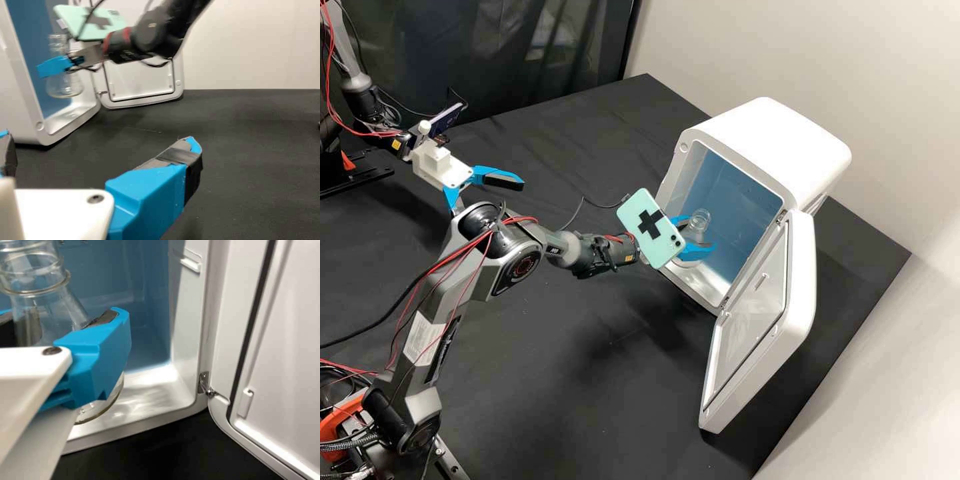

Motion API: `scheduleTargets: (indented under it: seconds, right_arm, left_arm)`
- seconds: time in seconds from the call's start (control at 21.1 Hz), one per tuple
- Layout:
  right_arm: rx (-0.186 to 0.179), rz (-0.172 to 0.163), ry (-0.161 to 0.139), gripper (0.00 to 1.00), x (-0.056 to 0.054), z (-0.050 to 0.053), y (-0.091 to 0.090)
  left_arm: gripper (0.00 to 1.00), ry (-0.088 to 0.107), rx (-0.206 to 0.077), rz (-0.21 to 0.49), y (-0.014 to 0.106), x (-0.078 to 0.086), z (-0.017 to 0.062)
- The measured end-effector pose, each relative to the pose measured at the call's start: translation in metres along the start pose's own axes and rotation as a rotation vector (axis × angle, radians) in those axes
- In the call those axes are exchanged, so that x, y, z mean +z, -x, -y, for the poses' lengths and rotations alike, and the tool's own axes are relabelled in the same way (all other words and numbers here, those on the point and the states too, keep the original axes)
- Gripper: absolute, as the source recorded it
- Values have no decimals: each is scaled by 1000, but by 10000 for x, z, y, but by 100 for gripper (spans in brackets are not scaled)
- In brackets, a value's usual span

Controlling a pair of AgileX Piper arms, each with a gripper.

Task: Place the flask in the incubator

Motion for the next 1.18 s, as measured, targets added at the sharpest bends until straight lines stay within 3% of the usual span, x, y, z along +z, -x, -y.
scheduleTargets:
  seconds: [0.24, 0.43, 0.71, 0.95, 1.0, 1.18]
  right_arm:
    - [13, 45, 56, 0, -104, 131, -255]
    - [4, 80, 71, 0, -96, 185, -383]
    - [15, 114, 79, 0, 16, 161, -472]
    - [54, 127, 82, 0, -23, 98, -634]
    - [59, 130, 101, 0, -24, 98, -683]
    - [50, 160, 119, 0, -22, 106, -853]
  left_arm:
    - [100, -3, -1, 20, -20, 39, 0]
    - [100, 1, -7, 10, -47, 25, 20]
    - [100, 5, -7, 8, -52, 36, 22]
    - [100, 5, -7, 9, -53, 39, 23]
    - [100, 5, -7, 9, -53, 39, 23]
    - [100, 5, -7, 9, -53, 39, 23]
